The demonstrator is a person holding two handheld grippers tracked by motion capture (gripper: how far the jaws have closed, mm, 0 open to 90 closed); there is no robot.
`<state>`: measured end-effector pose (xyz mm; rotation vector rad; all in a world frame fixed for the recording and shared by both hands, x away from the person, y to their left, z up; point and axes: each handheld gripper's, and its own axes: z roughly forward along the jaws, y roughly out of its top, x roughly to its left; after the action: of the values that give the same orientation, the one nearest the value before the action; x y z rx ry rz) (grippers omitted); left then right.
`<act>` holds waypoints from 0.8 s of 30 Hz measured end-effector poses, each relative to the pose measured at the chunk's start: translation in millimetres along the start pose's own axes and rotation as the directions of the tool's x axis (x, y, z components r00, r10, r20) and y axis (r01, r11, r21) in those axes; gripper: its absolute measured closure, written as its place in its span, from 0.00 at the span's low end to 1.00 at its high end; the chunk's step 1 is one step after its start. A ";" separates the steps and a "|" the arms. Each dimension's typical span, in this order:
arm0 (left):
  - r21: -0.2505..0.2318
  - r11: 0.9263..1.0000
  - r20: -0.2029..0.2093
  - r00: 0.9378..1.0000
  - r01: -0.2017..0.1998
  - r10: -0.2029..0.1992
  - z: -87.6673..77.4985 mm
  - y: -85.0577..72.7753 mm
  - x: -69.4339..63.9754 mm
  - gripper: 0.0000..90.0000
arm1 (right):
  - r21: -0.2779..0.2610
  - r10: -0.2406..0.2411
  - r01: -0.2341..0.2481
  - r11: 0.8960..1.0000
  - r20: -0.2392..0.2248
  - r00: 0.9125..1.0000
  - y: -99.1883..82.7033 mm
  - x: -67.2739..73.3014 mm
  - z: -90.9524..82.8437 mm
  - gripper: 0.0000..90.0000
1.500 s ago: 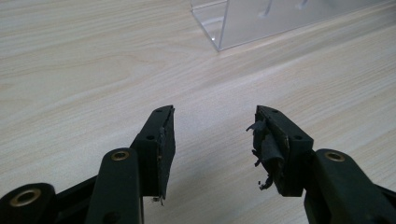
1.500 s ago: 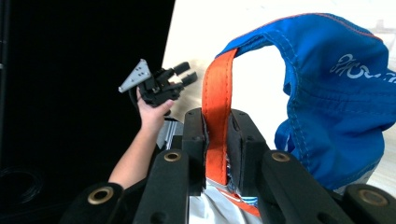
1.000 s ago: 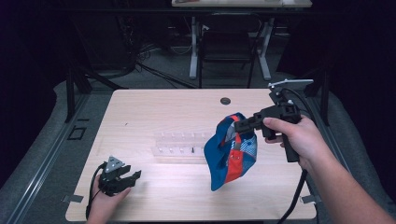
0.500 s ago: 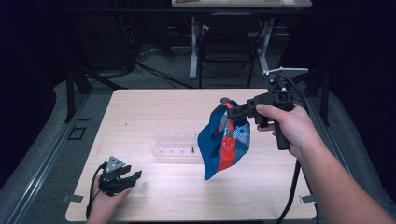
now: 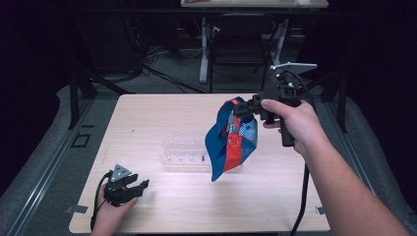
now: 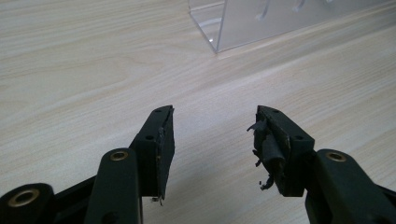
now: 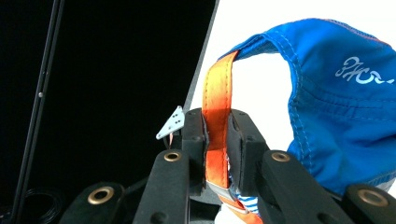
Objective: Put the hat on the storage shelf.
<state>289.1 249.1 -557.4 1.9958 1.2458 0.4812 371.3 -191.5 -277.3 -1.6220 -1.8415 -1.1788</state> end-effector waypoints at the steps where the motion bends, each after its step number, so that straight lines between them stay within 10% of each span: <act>1: 0.001 1.000 0.000 1.000 0.001 -0.001 -0.1 0.0 -0.2 0.53 | 0.000 0.000 0.000 1.000 0.000 1.000 0.0 0.0 0.0 0.86; 24: -0.003 1.000 0.006 1.000 -0.006 0.006 -0.2 0.9 -0.4 0.53 | -0.046 0.033 -0.033 0.998 0.011 0.999 27.0 -3.1 17.4 0.86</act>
<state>289.3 248.6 -556.5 1.9976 1.2352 0.4786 401.4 -180.4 -280.7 -1.6813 -1.7999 -1.2088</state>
